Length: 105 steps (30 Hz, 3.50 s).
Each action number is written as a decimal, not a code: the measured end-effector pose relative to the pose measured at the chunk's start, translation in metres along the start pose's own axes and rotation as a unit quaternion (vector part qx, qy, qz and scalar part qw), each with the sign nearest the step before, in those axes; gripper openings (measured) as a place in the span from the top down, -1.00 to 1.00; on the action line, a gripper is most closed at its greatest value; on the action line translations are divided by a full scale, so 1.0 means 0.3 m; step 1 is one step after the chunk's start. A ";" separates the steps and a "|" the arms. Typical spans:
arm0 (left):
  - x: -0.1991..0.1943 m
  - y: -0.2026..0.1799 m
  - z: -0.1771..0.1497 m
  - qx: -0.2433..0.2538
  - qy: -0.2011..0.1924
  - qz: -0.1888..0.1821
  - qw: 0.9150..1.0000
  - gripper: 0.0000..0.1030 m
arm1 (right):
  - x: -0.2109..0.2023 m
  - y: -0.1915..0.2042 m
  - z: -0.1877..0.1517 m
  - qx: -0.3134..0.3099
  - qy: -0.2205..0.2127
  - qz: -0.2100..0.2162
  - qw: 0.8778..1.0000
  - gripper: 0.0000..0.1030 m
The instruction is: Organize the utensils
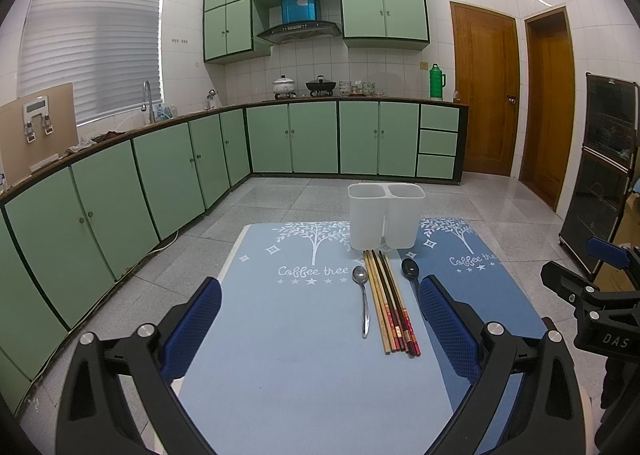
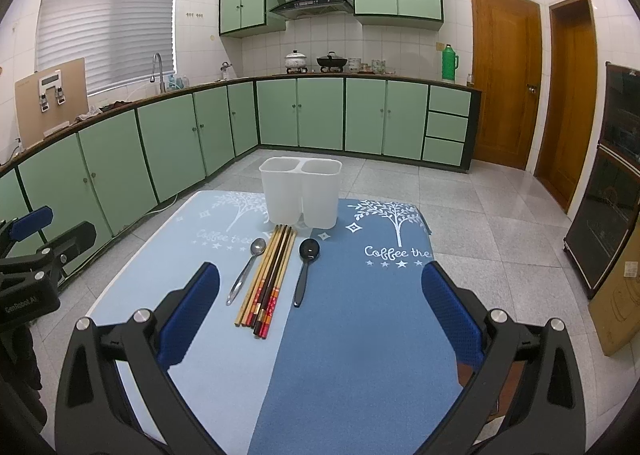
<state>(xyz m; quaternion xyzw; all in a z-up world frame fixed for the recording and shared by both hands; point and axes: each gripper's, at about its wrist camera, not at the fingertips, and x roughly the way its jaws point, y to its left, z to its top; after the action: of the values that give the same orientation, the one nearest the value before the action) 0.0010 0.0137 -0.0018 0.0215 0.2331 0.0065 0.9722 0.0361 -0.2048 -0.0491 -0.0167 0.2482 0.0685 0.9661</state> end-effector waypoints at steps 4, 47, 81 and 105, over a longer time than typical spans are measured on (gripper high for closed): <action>0.000 -0.004 0.000 0.000 0.000 0.000 1.000 -0.88 | 0.000 0.000 0.000 0.000 0.000 0.000 1.000 -0.90; 0.501 0.034 0.023 0.009 0.084 0.026 0.996 -0.88 | 0.442 -0.008 0.069 -0.004 0.063 -0.025 0.998 -0.90; 0.981 0.049 -0.097 0.009 0.172 0.013 0.985 -0.88 | 1.075 0.048 -0.025 0.012 0.218 0.004 0.976 0.24; 1.106 -0.108 -0.133 0.057 0.232 -0.009 0.971 -0.90 | 1.039 -0.035 -0.037 0.008 0.221 -0.007 0.975 0.34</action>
<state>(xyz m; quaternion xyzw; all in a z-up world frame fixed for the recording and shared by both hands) 0.2786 -0.0095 -0.1892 0.0724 0.4526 -0.0107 0.8887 0.3028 -0.1772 -0.2092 -0.0257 0.4560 0.0545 0.8880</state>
